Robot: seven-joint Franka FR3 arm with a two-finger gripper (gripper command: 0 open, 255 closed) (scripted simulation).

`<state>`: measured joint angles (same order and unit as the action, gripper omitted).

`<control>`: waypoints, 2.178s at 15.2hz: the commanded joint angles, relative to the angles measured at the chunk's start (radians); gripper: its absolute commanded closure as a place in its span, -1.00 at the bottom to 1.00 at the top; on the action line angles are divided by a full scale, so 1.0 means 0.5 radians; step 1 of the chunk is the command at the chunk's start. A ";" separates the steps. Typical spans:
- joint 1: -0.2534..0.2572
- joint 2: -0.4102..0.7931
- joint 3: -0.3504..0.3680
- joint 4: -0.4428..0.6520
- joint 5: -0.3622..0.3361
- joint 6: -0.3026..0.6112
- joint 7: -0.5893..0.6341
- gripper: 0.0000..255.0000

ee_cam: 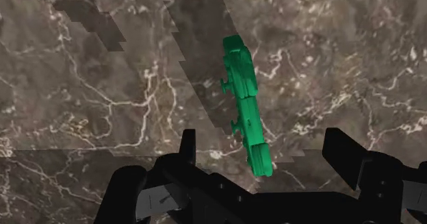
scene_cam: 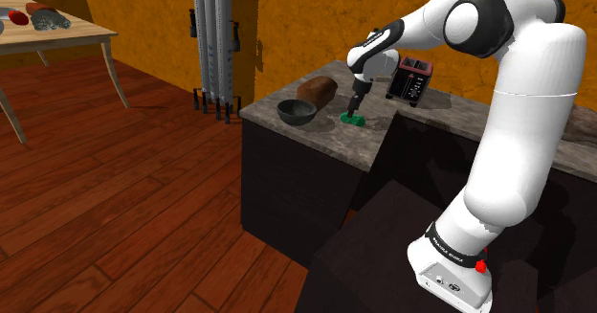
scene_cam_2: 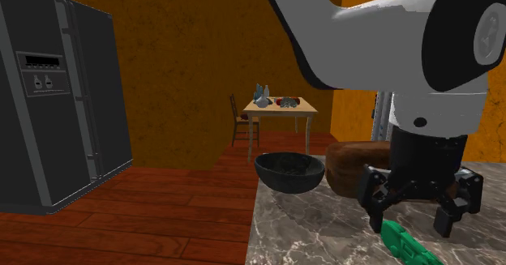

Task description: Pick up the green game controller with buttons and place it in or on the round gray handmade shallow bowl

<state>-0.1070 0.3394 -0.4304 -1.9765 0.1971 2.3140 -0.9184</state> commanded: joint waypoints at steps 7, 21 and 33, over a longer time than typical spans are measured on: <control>-0.038 0.136 0.043 -0.009 0.084 0.135 -0.064 -1.00; -0.038 0.135 0.043 -0.010 0.084 0.135 -0.064 1.00; 0.002 -0.033 -0.012 0.049 -0.024 -0.077 0.008 1.00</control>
<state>-0.1067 0.3315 -0.4337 -1.9535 0.1903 2.2854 -0.9162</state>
